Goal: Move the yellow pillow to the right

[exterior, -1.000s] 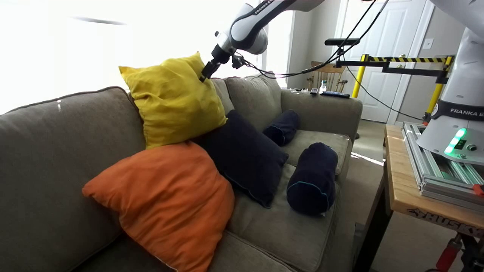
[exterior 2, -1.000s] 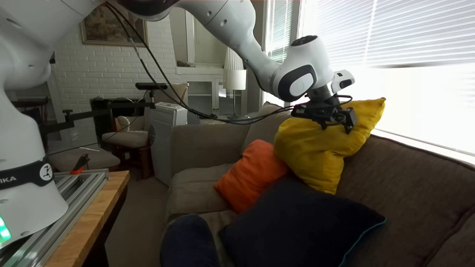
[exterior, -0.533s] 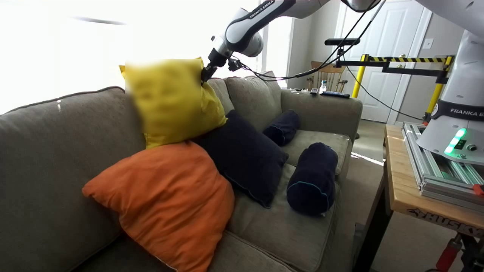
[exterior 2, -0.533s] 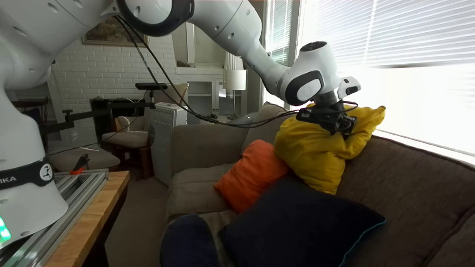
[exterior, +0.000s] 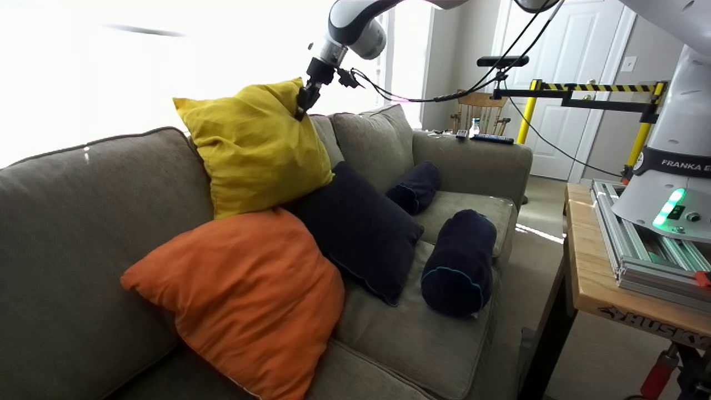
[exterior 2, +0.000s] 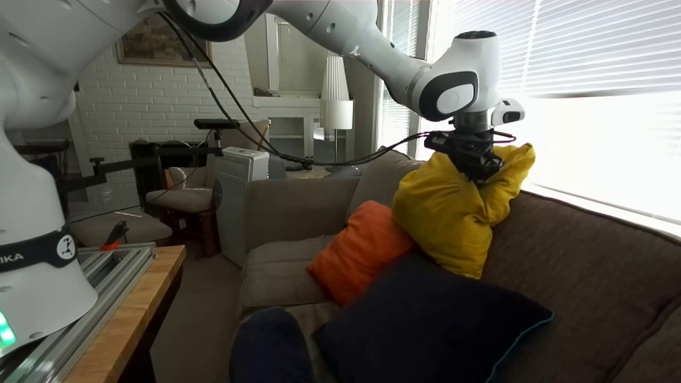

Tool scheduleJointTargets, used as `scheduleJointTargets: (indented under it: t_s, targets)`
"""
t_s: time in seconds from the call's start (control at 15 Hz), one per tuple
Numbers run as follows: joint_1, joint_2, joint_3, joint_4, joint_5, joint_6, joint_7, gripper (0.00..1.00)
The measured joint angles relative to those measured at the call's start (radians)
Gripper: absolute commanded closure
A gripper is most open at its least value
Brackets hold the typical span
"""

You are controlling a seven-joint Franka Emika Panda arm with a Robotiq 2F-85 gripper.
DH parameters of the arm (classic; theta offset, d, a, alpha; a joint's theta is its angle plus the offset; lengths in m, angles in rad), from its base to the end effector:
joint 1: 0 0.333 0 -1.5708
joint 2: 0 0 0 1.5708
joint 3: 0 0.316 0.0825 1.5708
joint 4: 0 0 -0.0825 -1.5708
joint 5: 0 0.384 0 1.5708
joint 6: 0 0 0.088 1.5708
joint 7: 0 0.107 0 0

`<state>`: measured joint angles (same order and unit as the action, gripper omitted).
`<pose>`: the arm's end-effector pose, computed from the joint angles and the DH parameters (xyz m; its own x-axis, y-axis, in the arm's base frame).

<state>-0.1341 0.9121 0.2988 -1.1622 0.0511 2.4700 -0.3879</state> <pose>0.7984 0.0491 0.3018 0.8409 0.2845 0.4604 0.3723 -0.9215 -0.1106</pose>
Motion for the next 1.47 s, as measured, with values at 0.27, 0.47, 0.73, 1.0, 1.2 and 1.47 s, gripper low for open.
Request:
scheduleJointTargets:
  t_s: [0.27,0.47,0.73,1.0,1.2,1.47]
  targets:
    - [-0.021,-0.103,-0.008,-0.058,0.005,-0.056,-0.025,0.98]
    - [-0.033,-0.225,-0.049,-0.181,0.005,-0.057,-0.044,0.98]
    - [-0.032,-0.387,-0.144,-0.354,0.002,-0.051,-0.039,0.98]
    - [-0.026,-0.565,-0.239,-0.531,-0.036,-0.025,-0.010,0.98]
    - [-0.015,-0.698,-0.302,-0.659,-0.103,-0.003,0.037,0.98]
    - [-0.002,-0.825,-0.355,-0.772,-0.222,0.001,0.132,0.98]
